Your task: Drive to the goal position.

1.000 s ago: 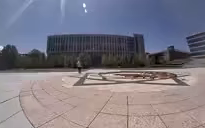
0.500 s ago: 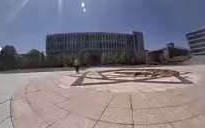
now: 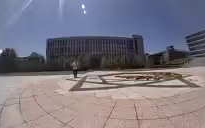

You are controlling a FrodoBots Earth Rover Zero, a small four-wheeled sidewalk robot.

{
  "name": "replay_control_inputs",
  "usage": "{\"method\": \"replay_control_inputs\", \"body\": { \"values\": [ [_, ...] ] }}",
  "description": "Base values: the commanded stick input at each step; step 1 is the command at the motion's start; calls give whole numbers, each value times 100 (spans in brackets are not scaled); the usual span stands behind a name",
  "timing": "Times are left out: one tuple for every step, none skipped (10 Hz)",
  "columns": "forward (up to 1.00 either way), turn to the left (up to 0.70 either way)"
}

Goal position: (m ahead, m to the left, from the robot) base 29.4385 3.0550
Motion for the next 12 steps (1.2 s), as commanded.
{"method": "replay_control_inputs", "body": {
  "values": [
    [49, 0],
    [49, 0],
    [49, 0],
    [49, 0],
    [49, 0],
    [49, 0],
    [49, 0],
    [49, 0],
    [49, 0],
    [49, 0],
    [49, 0],
    [49, 0]
  ]
}}
